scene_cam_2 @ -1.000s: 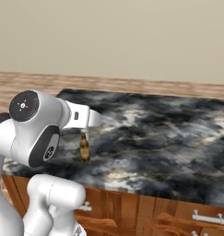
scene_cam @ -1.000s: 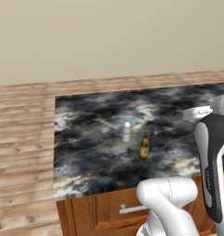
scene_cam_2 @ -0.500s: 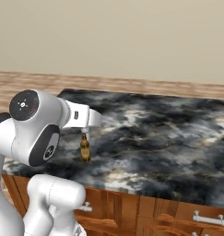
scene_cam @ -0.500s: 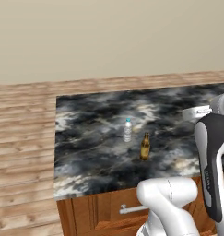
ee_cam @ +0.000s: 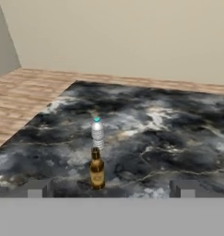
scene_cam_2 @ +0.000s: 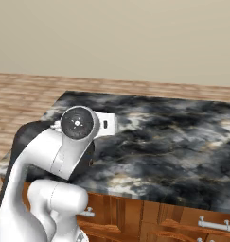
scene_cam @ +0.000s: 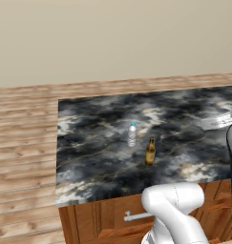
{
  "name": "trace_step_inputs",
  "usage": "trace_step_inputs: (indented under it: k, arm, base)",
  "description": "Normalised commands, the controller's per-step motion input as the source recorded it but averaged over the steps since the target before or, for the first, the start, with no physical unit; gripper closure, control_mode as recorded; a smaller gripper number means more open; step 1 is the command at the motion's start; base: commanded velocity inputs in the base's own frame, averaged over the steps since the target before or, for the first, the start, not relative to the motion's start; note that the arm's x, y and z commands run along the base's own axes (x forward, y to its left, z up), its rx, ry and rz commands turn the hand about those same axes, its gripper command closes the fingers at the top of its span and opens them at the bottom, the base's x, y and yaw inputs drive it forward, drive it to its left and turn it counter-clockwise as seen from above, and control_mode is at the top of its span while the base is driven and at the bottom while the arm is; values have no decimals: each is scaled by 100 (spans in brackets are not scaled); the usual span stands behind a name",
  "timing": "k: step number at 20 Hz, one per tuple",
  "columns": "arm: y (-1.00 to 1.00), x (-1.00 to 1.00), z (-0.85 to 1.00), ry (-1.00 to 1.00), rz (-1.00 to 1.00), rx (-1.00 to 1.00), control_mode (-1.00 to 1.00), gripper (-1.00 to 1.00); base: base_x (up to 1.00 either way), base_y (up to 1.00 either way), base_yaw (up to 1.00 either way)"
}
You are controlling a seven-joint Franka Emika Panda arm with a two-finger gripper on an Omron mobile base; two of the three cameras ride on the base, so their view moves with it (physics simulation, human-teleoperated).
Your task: Pick the bottled drink, beer, bottled water from the counter and place them in the open cabinet.
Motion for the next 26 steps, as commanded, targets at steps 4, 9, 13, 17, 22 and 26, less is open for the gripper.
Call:
trace_step_inputs:
  k: [4, 9, 13, 17, 22, 26]
  arm:
    - [-34, 14, -47, -8, 68, 9, -100, -100]
    - [-3, 38, -50, -3, 61, 0, -100, -100]
    - [2, 62, -49, 0, 51, 0, -100, -100]
    - [3, 61, -41, 0, 35, 0, -100, -100]
    - [0, 51, -41, -1, 17, 0, -100, -100]
    - [0, 57, -46, -5, 4, 0, -100, -100]
  base:
    - [0, 0, 0]
    - [0, 0, 0]
    - [0, 0, 0]
    - [0, 0, 0]
    - [0, 0, 0]
    - [0, 0, 0]
